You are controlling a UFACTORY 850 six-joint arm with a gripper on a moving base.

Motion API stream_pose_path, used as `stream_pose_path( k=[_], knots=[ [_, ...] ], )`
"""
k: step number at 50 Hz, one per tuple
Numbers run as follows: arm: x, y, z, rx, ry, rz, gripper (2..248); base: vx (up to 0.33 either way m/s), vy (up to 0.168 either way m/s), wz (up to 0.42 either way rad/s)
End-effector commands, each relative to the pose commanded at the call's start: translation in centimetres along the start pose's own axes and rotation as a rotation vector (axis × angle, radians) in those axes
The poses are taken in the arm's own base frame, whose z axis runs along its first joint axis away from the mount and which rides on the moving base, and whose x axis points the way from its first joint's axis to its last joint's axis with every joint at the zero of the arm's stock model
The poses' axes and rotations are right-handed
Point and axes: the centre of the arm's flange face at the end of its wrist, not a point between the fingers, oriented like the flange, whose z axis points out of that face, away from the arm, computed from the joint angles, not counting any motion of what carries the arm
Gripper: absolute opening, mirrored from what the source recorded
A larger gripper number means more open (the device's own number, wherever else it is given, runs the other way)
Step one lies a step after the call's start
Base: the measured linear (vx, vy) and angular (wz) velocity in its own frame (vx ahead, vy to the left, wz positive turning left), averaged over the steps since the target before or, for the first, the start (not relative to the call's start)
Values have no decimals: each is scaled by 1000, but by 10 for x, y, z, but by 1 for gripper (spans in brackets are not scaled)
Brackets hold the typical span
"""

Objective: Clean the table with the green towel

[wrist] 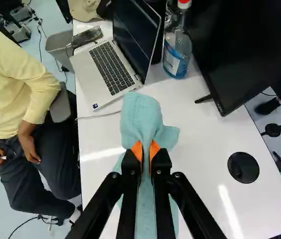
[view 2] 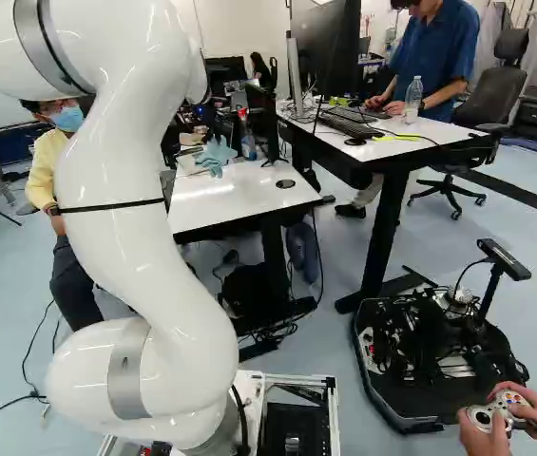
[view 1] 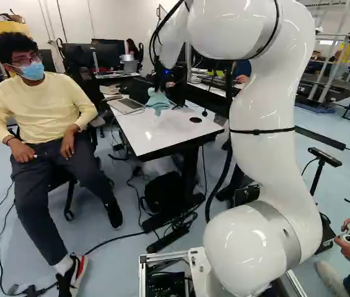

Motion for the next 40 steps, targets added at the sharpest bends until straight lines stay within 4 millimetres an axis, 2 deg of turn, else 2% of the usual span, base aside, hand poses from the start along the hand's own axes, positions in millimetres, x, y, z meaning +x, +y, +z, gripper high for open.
stream_pose_path(
  k=[40],
  knots=[
    [15,-5,15,8,13,0,39,0,0,0]
  ],
)
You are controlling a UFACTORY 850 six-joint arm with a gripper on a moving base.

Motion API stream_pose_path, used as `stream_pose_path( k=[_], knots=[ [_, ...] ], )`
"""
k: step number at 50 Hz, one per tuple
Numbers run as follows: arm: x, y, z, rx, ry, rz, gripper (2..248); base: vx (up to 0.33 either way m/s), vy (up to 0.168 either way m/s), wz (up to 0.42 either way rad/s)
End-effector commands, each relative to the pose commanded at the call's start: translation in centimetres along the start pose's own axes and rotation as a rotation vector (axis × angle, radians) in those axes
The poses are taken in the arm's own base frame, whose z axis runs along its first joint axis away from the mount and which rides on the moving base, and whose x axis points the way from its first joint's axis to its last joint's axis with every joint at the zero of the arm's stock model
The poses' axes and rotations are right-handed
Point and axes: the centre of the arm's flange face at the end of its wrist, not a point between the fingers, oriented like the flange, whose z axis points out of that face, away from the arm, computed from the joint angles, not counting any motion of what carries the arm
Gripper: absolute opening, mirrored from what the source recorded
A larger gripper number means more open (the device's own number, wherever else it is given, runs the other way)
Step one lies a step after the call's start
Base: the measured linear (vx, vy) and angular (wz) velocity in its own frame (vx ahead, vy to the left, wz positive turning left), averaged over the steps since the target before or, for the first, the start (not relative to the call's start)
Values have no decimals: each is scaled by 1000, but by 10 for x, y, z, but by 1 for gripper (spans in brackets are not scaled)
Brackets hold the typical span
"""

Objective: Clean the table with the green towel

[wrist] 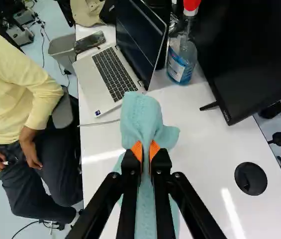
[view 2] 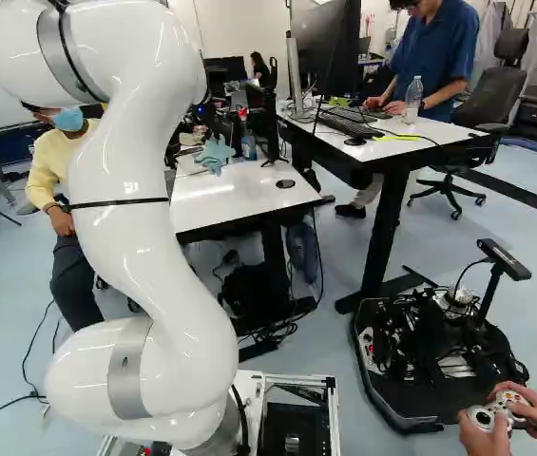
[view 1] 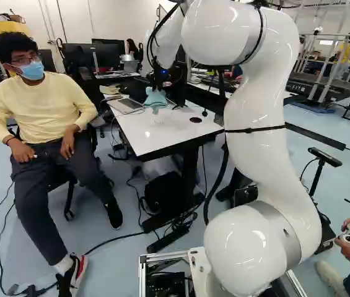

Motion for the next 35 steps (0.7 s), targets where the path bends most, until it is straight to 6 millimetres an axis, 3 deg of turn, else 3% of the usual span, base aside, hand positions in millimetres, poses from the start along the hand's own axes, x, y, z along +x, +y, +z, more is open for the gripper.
stream_pose_path(
  k=[35],
  knots=[
    [-16,-2,38,0,-44,-4,39,0,0,0]
  ],
)
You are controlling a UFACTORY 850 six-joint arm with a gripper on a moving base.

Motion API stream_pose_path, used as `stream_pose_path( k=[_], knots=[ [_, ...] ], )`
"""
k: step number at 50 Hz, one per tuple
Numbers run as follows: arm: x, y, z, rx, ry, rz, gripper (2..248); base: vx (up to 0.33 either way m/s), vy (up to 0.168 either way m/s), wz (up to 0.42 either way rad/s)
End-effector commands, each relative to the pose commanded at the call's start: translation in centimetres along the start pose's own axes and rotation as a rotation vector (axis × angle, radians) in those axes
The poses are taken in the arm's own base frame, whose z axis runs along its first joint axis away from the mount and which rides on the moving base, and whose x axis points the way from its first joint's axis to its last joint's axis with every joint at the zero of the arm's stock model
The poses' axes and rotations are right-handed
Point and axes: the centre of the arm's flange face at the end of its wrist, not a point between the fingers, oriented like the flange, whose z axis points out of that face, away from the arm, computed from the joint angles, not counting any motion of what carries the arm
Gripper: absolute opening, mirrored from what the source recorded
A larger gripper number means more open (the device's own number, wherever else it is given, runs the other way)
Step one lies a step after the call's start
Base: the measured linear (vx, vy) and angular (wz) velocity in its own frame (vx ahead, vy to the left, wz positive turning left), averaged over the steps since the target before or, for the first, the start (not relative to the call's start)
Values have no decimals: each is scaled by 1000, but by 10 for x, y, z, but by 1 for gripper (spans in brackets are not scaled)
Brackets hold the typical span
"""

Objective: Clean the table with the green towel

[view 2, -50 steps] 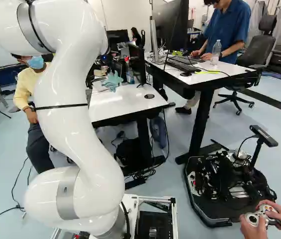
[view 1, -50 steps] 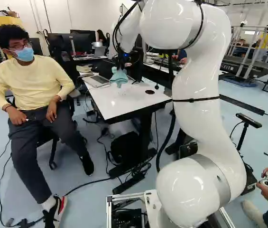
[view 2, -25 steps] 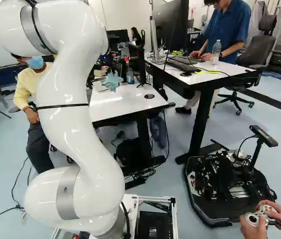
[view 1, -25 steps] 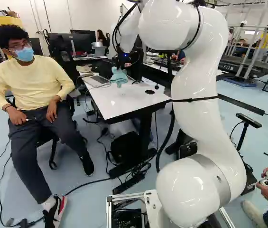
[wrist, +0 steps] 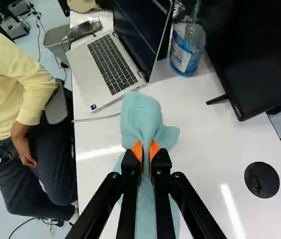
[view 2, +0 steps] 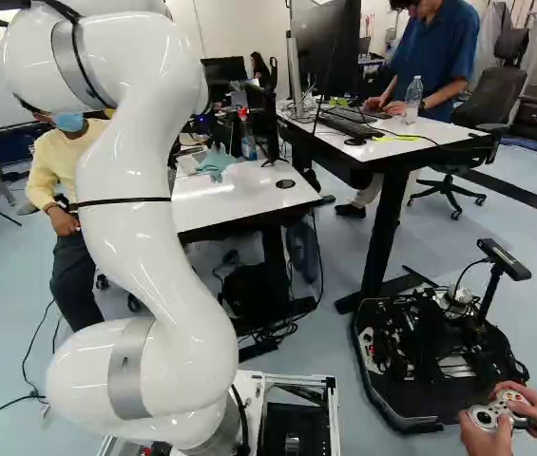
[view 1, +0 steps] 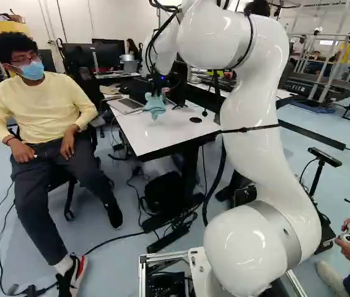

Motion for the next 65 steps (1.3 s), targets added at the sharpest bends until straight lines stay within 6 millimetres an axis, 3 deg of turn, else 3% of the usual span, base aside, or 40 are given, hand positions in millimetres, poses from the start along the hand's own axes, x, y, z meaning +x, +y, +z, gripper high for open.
stream_pose_path(
  k=[65],
  knots=[
    [-41,4,69,-10,-45,1,39,0,0,0]
  ],
)
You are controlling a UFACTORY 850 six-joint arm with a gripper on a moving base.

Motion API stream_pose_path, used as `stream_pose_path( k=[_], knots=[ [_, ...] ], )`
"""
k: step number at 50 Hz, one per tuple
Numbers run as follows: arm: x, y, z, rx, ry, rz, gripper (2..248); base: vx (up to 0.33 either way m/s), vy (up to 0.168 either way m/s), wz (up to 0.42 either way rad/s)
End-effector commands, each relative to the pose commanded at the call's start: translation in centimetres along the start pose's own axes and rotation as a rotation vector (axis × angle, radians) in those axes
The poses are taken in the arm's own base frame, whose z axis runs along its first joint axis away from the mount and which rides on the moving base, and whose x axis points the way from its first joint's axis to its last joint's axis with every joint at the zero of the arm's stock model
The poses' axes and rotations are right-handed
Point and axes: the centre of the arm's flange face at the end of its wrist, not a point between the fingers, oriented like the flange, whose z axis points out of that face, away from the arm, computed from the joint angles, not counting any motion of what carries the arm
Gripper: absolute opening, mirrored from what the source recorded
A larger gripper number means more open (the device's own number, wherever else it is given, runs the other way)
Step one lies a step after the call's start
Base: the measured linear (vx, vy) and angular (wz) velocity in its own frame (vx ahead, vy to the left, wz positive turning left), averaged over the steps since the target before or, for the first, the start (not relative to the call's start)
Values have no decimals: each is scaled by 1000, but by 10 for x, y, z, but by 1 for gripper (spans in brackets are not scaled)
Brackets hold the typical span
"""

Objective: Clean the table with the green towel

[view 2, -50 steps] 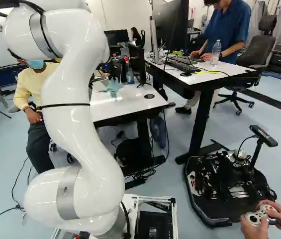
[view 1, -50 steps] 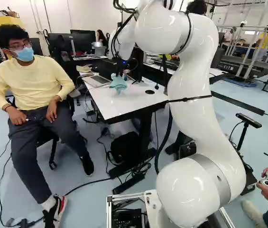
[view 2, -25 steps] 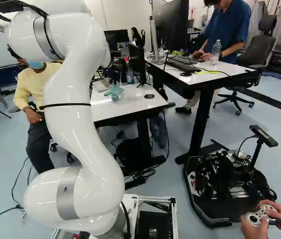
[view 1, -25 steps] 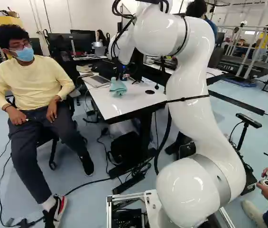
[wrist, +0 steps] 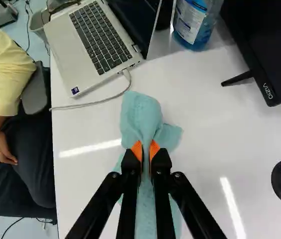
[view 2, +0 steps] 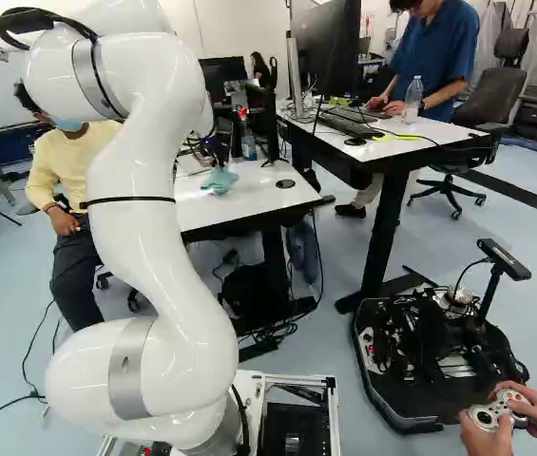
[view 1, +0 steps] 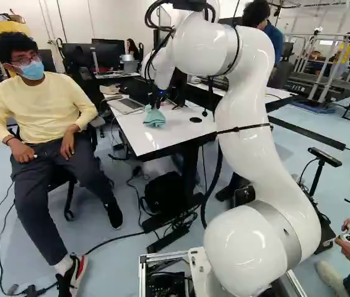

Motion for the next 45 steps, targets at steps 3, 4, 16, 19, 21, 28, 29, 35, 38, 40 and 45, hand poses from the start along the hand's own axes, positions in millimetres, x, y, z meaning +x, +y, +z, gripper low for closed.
stream_pose_path(
  k=[3,4,16,19,21,28,29,35,38,40,45],
  knots=[
    [-2,0,3,0,-2,0,39,0,0,0],
    [-2,0,4,-1,-2,0,39,0,0,0],
    [-10,1,18,-3,-18,0,39,0,0,0],
    [-13,1,22,-3,-26,0,39,0,0,0],
    [-14,1,24,-3,-31,0,39,0,0,0],
    [-18,2,31,-4,-54,1,39,0,0,0],
    [-18,2,32,-5,-56,1,39,0,0,0],
    [-19,2,33,-5,-62,1,39,0,0,0],
    [-19,2,34,-5,-62,1,39,0,0,0],
    [-19,2,34,-5,-62,1,39,0,0,0],
    [-19,2,34,-5,-62,1,39,0,0,0]
  ],
)
